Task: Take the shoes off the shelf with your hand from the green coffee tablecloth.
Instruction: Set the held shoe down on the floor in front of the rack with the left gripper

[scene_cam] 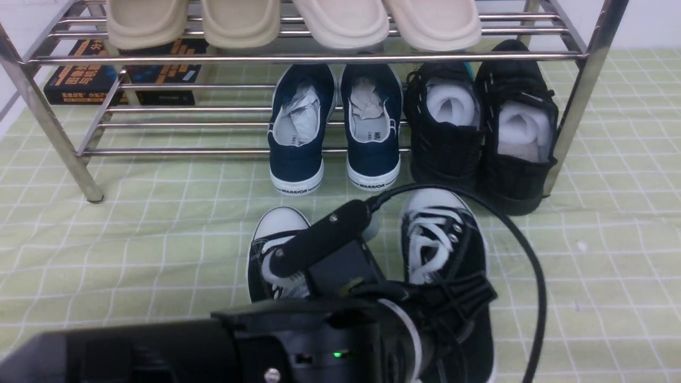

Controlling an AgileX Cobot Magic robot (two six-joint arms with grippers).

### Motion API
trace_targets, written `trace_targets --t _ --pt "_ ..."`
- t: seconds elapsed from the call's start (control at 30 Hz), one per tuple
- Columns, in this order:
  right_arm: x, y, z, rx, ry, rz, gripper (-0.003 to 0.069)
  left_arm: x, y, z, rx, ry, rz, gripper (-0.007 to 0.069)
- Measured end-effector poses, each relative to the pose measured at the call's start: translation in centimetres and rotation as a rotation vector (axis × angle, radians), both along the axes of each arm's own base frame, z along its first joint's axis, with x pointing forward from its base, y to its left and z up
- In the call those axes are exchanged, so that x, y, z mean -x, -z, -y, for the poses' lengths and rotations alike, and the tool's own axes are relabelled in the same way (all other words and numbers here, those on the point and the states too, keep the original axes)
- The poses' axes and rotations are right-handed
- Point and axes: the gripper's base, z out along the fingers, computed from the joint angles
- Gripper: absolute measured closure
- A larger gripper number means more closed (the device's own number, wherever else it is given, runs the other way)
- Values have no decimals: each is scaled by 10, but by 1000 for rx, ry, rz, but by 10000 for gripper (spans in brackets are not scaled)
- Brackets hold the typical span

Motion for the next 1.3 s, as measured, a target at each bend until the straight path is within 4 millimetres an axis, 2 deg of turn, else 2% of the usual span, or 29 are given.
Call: trace_targets --t 0.4,0.67,0.83,1.0,1.17,1.3 --pt "0 0 0 0 0 0 419 1 4 -18 -187 -54 -22 598" --pt "0 0 0 1 0 0 419 -6 8 -17 -162 -167 5 597" --pt "0 0 0 1 0 0 419 -11 2 -16 -101 -214 59 595" --pt "0 0 0 1 0 0 419 -10 -10 -15 -15 -176 90 594" --pt "0 0 0 1 0 0 419 -9 -26 -27 7 -201 130 593" --pt "0 0 0 1 0 0 419 -12 -28 -34 -36 -243 164 593"
